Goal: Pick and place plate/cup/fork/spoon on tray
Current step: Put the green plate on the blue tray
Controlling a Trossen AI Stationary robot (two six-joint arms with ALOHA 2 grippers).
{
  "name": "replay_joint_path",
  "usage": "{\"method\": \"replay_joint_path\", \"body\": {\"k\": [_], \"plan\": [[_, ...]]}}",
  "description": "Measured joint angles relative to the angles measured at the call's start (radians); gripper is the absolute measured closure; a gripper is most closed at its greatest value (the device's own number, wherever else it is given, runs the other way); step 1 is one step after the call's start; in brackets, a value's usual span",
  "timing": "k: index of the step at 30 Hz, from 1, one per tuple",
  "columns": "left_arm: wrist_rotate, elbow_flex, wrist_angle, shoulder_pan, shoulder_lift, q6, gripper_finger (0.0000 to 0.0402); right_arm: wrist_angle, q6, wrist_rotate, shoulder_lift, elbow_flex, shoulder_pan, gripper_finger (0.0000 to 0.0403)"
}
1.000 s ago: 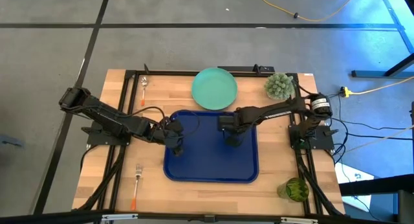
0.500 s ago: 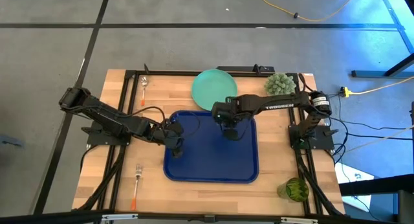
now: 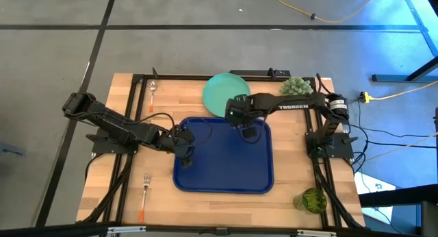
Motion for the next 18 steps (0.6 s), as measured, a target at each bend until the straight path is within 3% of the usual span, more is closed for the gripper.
{"method": "replay_joint_path", "body": {"k": [11,18], "plan": [[-0.051,0.000,0.001,0.022,0.000,0.001,0.0401,0.078,-0.184,-0.095,0.013,-0.072,-0.124,0.0277],[-0.054,0.000,0.002,0.074,0.000,-0.003,0.0401,0.161,-0.306,-0.050,0.013,-0.149,-0.160,0.0277]]}}
